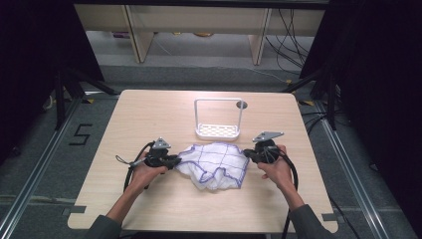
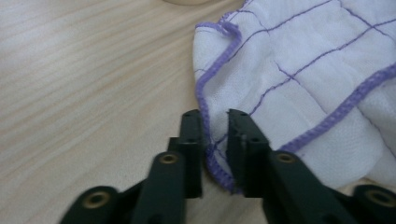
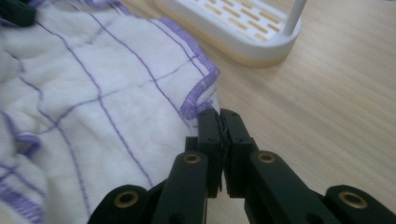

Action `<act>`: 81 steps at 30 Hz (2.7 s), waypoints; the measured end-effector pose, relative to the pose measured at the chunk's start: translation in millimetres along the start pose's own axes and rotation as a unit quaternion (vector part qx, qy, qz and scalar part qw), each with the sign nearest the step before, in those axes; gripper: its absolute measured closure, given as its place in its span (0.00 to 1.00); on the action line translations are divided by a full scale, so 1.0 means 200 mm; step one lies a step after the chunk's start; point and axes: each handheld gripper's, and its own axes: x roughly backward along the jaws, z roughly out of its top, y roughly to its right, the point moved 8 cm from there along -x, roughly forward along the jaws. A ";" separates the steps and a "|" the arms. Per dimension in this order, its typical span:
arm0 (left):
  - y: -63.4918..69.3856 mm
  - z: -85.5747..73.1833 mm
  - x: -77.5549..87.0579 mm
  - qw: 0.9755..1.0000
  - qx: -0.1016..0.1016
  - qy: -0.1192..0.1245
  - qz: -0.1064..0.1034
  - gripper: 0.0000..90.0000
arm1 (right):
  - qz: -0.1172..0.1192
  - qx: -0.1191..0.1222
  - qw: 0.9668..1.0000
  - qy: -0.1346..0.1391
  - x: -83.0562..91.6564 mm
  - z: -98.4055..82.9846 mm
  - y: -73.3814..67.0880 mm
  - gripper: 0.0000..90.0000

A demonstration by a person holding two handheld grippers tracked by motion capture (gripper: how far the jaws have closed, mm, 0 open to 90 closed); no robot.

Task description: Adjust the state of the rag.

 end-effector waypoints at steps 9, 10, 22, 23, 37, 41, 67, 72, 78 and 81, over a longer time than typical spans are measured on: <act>0.10 0.10 0.28 0.996 0.037 0.076 -0.012 0.43 | 0.008 -0.003 0.999 0.040 0.19 0.07 -0.11 0.57; 0.15 0.12 0.29 0.996 0.029 0.079 -0.022 0.42 | 0.021 0.000 0.999 0.045 0.22 0.06 -0.15 0.55; 0.54 0.15 0.18 0.995 0.010 0.069 -0.069 0.33 | 0.043 -0.011 0.997 0.058 0.30 0.00 -0.27 0.51; 0.55 0.16 0.17 0.995 0.004 0.075 -0.062 0.33 | 0.046 -0.014 0.997 0.055 0.31 -0.01 -0.26 0.51; 0.54 0.14 0.16 0.995 -0.076 0.070 0.012 0.94 | 0.058 -0.020 0.997 0.049 0.30 -0.03 -0.30 0.52; 0.52 0.12 0.21 0.995 -0.060 0.077 -0.002 0.94 | 0.083 0.026 0.995 0.050 0.27 0.00 -0.43 0.53; 0.64 -0.21 0.49 0.994 -0.014 0.088 -0.069 0.97 | 0.100 0.079 0.991 0.033 0.52 -0.33 -0.52 0.95; 0.71 -0.36 0.43 0.995 -0.025 0.041 -0.085 0.94 | 0.095 0.058 0.994 -0.017 0.47 -0.49 -0.51 0.90; 0.68 -0.35 0.44 0.994 0.002 0.037 -0.102 0.69 | 0.115 0.027 0.992 -0.041 0.48 -0.51 -0.52 0.57; 0.61 -0.27 0.50 0.993 0.028 0.067 -0.093 0.59 | 0.107 0.016 0.994 -0.008 0.53 -0.44 -0.47 0.47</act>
